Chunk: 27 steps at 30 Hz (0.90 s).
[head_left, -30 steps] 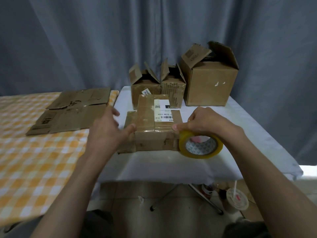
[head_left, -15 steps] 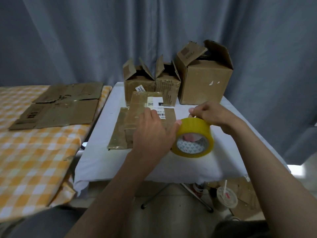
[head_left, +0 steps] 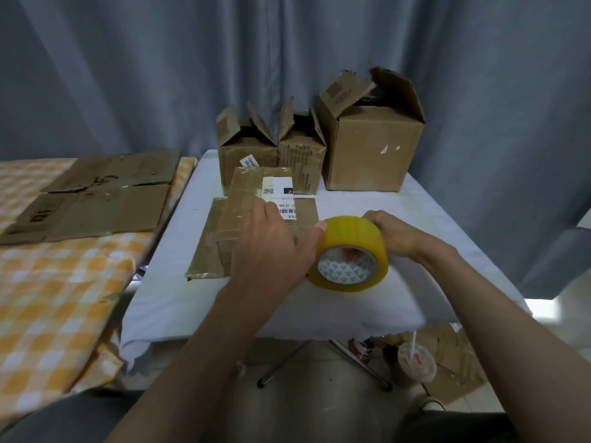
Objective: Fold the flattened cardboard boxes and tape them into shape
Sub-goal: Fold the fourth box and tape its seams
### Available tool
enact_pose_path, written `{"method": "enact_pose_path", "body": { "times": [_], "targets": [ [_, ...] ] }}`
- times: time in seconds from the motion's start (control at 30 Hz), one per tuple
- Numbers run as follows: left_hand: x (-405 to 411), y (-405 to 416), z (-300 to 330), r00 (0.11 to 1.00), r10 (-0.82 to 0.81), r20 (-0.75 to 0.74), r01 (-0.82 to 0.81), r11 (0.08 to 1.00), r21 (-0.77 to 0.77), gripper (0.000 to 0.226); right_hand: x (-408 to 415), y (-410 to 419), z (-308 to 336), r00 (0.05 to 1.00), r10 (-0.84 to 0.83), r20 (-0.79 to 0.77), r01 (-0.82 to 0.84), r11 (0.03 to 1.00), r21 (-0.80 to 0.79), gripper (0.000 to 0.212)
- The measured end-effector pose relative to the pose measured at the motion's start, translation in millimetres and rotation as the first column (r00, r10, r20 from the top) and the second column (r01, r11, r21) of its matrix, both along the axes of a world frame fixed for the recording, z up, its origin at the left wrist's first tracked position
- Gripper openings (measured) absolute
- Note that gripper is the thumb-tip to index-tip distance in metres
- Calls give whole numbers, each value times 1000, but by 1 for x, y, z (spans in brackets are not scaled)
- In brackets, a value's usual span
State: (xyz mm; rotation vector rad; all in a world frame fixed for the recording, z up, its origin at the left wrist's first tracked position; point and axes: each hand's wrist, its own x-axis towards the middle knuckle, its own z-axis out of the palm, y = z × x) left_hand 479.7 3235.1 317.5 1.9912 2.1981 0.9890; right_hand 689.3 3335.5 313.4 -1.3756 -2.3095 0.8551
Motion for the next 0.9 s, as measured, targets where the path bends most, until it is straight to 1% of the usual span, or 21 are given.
{"method": "enact_pose_path", "body": {
  "times": [0.07,0.13,0.2,0.27,0.33,0.4,0.47,0.57,0.67,0.77,0.83,0.9],
  "targets": [
    [0,0,-1,1000,1,11,-1,1000,4,80,2,3,-2,999,-10,-45,9,1000,-10,20],
    [0,1,-1,1000,4,19,-4,1000,2,85,4,6,-3,986,-113,-121,108,993,-50,26],
    [0,1,-1,999,8,33,-8,1000,-3,90,5,9,-2,939,-236,-249,229,972,-57,22],
    [1,1,-1,999,14,48,-13,1000,-17,94,2,9,7,874,-300,-383,306,951,-46,18],
    [2,1,-1,998,22,58,-21,1000,-18,97,-2,6,23,820,-265,-507,295,955,-21,20],
    [4,0,-1,998,28,64,-28,1000,-2,100,-8,-2,38,792,-158,-590,210,977,21,18],
    [5,-1,0,997,27,68,-28,1000,15,101,-16,-12,50,800,-26,-599,92,993,79,15],
    [6,-2,0,996,23,81,-25,999,25,100,-28,-23,60,854,88,-513,-18,990,139,17],
    [5,-3,0,997,20,79,-21,1000,15,102,-35,-27,61,886,108,-451,-39,986,160,24],
    [5,-1,-2,998,18,68,-18,1000,10,99,-35,-28,61,902,130,-411,-56,981,185,21],
    [5,0,-4,998,20,62,-21,1000,11,97,-34,-29,62,901,146,-409,-74,980,186,19],
    [5,1,-5,998,24,55,-25,1000,13,96,-35,-30,63,888,152,-433,-80,981,178,22]
  ]
}}
